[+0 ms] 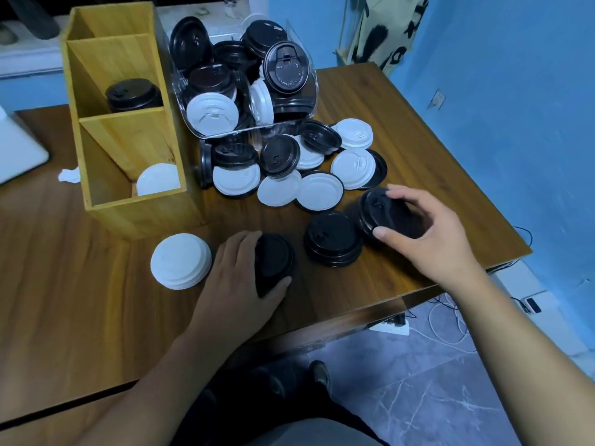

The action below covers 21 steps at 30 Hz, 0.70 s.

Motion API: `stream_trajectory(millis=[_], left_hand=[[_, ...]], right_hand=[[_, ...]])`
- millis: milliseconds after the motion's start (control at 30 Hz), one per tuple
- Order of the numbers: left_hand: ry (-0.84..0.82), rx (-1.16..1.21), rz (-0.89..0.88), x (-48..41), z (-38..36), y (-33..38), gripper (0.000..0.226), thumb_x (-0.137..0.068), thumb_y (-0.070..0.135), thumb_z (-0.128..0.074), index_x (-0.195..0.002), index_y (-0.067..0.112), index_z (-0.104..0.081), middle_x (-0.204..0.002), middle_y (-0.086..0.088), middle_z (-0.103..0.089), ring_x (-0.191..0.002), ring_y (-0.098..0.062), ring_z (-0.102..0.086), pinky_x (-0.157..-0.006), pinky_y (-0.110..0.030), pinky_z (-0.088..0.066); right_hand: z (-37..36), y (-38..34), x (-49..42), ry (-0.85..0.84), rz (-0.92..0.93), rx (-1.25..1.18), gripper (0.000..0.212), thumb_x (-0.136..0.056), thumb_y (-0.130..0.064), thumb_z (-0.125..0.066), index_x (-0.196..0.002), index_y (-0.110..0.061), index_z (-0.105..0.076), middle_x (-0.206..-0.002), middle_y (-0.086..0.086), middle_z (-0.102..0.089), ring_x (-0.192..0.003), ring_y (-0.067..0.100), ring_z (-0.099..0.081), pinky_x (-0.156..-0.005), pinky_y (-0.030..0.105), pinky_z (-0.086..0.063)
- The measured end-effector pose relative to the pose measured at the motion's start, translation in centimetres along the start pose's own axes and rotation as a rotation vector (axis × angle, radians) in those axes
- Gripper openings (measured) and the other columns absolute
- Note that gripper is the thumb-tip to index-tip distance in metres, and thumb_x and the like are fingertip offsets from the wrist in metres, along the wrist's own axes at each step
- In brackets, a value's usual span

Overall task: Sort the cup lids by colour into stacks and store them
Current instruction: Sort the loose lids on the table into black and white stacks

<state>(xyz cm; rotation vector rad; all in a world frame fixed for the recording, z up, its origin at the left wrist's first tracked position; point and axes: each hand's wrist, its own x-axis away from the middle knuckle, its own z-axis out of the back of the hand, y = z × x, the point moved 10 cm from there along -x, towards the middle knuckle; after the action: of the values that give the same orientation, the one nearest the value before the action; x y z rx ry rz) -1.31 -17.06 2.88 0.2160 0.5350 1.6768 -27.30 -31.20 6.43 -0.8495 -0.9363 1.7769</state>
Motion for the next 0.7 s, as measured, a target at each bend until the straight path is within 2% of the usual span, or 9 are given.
stream_trajectory(millis=[133, 333, 433, 533, 633, 700], left_hand=[[-0.002, 0.005, -0.011, 0.0, 0.1, 0.0, 0.076, -0.084, 0.050, -0.074, -0.142, 0.012, -0.044, -0.140, -0.005, -0.046, -0.129, -0.021, -0.045, -0.109, -0.031, -0.038], [0.005, 0.009, -0.026, 0.0, 0.2, 0.1, 0.075, -0.084, 0.051, -0.073, -0.142, 0.012, -0.044, -0.140, -0.004, -0.046, -0.128, -0.020, -0.045, -0.108, -0.029, -0.038], [-0.009, 0.013, -0.018, 0.0, 0.0, 0.0, 0.076, -0.085, 0.052, -0.072, -0.143, 0.014, -0.042, -0.142, -0.002, -0.044, -0.130, -0.018, -0.044, -0.109, -0.025, -0.033], [-0.018, 0.012, -0.038, 0.0, -0.2, 0.0, 0.076, -0.085, 0.054, -0.070, -0.145, 0.016, -0.041, -0.145, 0.000, -0.042, -0.133, -0.017, -0.042, -0.110, -0.024, -0.030], [-0.016, -0.041, -0.106, -0.2, 0.0, 1.0, 0.077, -0.084, 0.053, -0.071, -0.145, 0.015, -0.043, -0.150, -0.001, -0.040, -0.139, -0.021, -0.039, -0.116, -0.030, -0.032], [0.004, -0.087, -0.169, -0.4, 0.1, 2.6, 0.077, -0.084, 0.053, -0.072, -0.145, 0.012, -0.047, -0.150, -0.004, -0.043, -0.141, -0.024, -0.038, -0.118, -0.038, -0.034]], right_hand=[[-4.5, -3.9, -1.0, -0.284, 0.172, 0.151, 0.059, -0.076, -0.021, -0.087, -0.129, -0.033, -0.064, -0.144, -0.014, -0.055, -0.138, 0.001, -0.046, -0.118, 0.037, -0.038], [-8.5, -4.1, -1.5, -0.556, 0.259, 0.363, 0.060, -0.074, -0.021, -0.080, -0.130, -0.034, -0.063, -0.150, -0.013, -0.049, -0.141, 0.000, -0.039, -0.120, 0.035, -0.033], [-8.4, -4.1, -1.3, -0.564, 0.274, 0.369, 0.060, -0.076, -0.021, -0.080, -0.132, -0.034, -0.062, -0.150, -0.015, -0.048, -0.141, -0.001, -0.037, -0.120, 0.034, -0.032], [-7.2, -4.3, -0.9, -0.506, 0.275, 0.291, 0.061, -0.076, -0.018, -0.080, -0.133, -0.030, -0.063, -0.147, -0.015, -0.052, -0.139, 0.000, -0.043, -0.119, 0.035, -0.036], [-4.6, -3.6, -0.5, -0.400, 0.200, 0.017, 0.059, -0.079, -0.002, -0.079, -0.132, -0.022, -0.062, -0.142, -0.011, -0.059, -0.135, 0.009, -0.052, -0.114, 0.035, -0.042], [-2.5, -2.7, -0.5, -0.326, 0.171, -0.078, 0.059, -0.080, 0.008, -0.077, -0.131, -0.018, -0.062, -0.139, -0.009, -0.062, -0.133, 0.012, -0.055, -0.113, 0.034, -0.043]])
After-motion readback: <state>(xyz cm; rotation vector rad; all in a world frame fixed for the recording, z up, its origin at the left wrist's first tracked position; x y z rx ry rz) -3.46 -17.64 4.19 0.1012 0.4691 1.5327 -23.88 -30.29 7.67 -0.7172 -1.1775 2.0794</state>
